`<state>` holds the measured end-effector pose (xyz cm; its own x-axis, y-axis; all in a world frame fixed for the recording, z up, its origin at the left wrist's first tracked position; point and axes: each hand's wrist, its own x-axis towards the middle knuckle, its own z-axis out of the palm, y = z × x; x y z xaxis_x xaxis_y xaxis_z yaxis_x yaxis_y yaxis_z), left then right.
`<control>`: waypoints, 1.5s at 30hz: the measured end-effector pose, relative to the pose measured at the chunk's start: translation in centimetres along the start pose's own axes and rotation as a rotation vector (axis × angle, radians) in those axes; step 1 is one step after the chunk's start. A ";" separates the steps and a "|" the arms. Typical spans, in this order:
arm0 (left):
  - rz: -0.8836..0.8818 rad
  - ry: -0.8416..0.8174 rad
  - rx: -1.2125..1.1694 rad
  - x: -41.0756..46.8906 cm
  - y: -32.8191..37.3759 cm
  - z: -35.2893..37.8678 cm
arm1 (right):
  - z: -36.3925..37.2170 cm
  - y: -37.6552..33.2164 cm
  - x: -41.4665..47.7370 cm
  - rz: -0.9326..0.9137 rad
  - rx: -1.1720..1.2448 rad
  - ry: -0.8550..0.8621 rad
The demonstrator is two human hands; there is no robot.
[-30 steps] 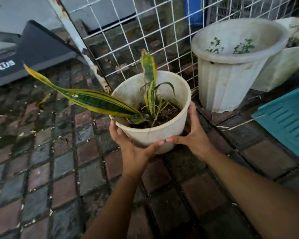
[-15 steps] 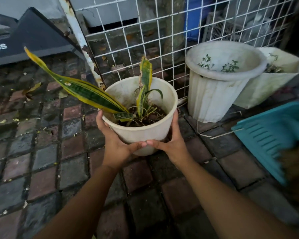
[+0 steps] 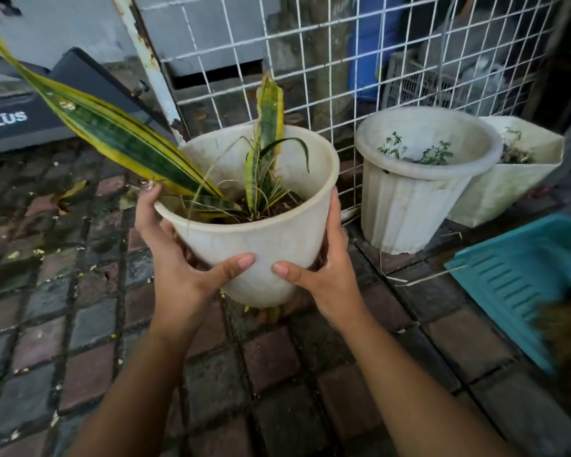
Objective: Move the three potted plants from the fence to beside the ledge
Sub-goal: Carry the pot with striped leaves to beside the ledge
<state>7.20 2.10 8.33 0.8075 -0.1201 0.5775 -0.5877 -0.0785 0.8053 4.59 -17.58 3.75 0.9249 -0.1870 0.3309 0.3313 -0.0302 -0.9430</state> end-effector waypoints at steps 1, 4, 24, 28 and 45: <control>0.022 0.000 -0.002 0.6 0.7 -0.3 | 0.5 -1.1 0.3 -0.034 0.039 0.000; 0.067 -0.039 -0.012 4.5 3.8 -1.8 | 2.2 -5.2 2.3 -0.085 0.087 0.013; -0.208 0.349 -0.025 31.2 62.6 -25.3 | 17.0 -72.2 18.8 0.054 -0.002 -0.397; -0.216 0.356 0.051 32.6 72.7 -34.1 | 23.6 -83.6 19.4 0.008 0.075 -0.491; -0.106 0.705 0.319 38.8 82.0 -57.7 | 52.0 -93.3 24.8 -0.142 0.476 -0.827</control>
<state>-6.70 48.16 104.46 0.6394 0.5526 0.5345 -0.4056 -0.3481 0.8451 6.26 31.67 101.74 0.6489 0.5444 0.5315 0.3223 0.4361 -0.8402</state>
